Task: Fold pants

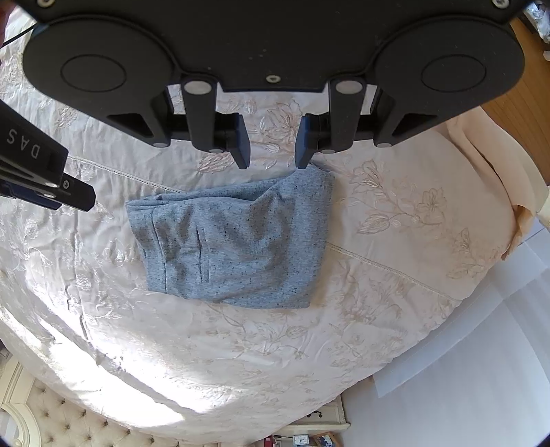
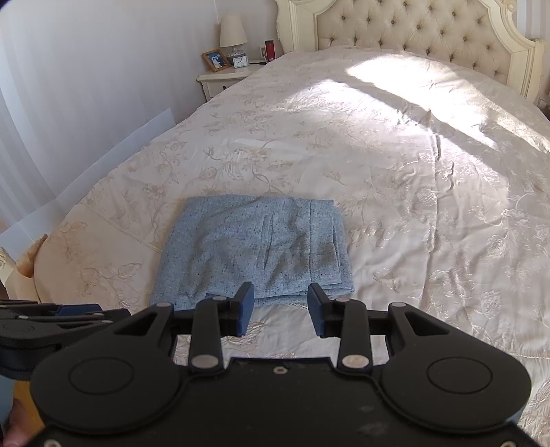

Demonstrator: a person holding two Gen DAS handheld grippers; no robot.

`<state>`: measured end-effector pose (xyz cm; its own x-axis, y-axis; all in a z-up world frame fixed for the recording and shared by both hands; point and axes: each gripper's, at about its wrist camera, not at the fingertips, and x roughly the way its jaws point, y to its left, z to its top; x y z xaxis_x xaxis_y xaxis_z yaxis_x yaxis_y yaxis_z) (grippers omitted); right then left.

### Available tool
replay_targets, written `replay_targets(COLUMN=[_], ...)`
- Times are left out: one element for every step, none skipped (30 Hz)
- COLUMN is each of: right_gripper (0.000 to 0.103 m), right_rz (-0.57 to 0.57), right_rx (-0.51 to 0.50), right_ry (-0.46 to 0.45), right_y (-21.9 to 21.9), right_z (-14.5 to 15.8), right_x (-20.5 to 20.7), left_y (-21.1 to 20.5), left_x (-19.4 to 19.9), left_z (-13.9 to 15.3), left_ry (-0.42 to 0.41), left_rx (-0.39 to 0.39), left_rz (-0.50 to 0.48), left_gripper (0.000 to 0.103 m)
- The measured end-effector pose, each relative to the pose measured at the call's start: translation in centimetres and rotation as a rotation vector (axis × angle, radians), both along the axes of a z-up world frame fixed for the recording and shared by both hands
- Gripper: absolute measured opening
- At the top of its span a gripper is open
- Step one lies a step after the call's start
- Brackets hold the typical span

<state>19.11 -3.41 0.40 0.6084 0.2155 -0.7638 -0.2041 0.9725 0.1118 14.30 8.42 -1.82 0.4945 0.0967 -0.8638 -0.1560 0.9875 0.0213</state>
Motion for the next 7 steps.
replay_targets(right_gripper=[0.037,0.037,0.037,0.037,0.037,0.037,0.037], right_rz=[0.0,-0.001,-0.001,-0.001,0.0,0.0,-0.001], right_rx=[0.001,0.002,0.003,0.005,0.008,0.011,0.012], right_ry=[-0.001,-0.001,-0.001,-0.001,-0.002,-0.003,-0.004], right_y=[-0.1,-0.2,-0.2,-0.3,-0.5,-0.6,-0.6], right_z=[0.0,0.0,0.0,0.0,0.0,0.0,0.0], right_x=[0.0,0.0,0.0,0.0,0.0,0.0,0.0], left_y=[0.0,-0.2,-0.3,-0.5,-0.7,-0.9,-1.1], left_x=[0.0,-0.1,-0.1,-0.1,-0.2,-0.3,-0.3], left_z=[0.0,0.0,0.1,0.2,0.2,0.3,0.4], left_ry=[-0.001,-0.002,-0.004,-0.008,-0.015,-0.021,-0.026], left_rx=[0.001,0.003,0.005,0.007,0.011,0.019,0.026], left_rz=[0.0,0.001,0.0,0.0,0.0,-0.001,-0.003], left_gripper=[0.039,0.039,0.039,0.039,0.039,0.039,0.039])
